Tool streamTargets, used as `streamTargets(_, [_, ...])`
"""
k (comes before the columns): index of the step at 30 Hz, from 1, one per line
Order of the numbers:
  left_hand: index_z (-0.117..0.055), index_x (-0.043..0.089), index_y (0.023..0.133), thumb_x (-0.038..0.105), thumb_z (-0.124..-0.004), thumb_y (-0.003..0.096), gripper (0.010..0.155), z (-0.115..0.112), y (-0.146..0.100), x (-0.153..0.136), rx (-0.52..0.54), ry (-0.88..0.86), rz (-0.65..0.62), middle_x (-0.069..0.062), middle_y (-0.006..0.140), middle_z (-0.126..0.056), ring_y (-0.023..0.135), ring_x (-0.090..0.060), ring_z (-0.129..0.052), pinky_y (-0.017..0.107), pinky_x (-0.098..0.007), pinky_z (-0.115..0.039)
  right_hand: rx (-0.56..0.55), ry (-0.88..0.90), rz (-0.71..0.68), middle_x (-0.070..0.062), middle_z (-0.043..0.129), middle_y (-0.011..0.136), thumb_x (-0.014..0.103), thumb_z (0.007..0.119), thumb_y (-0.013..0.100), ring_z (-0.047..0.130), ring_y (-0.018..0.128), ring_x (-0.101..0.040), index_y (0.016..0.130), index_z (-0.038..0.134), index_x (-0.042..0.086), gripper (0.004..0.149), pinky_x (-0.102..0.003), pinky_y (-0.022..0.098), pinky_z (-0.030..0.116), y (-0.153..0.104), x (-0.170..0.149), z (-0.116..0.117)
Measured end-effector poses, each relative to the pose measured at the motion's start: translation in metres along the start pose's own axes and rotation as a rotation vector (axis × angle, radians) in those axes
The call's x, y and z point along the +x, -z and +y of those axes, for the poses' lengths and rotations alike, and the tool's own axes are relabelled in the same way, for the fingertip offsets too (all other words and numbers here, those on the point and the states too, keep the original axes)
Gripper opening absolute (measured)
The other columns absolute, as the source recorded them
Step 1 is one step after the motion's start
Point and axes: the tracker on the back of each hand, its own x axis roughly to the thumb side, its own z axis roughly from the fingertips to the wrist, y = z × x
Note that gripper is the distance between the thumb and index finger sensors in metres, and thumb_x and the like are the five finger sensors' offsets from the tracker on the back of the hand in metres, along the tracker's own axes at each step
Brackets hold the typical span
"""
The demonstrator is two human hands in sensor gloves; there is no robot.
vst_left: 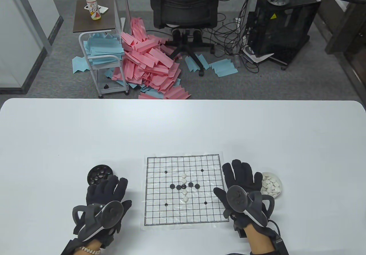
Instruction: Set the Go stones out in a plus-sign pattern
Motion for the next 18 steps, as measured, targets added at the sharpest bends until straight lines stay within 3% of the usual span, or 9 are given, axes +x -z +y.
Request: streamTargets(18, [-0.053,0.027,0.109,0.055,-0.080,0.0394,0.080,-0.0004,-0.0009,0.0005,0.011,-0.007,0.002,-0.015,0.119,-0.056,0.104,-0.044,-0.070,0.071,-0.072,-0.050,-0.010,-0.019,-0.049,-0.005,0.034,0.122,0.060,0.079,0.043,0.036,0.116,-0.039,0.112,0.041,0.034,0.082,-0.074,0.076,0.029,-0.0059,0.0081,0.0002])
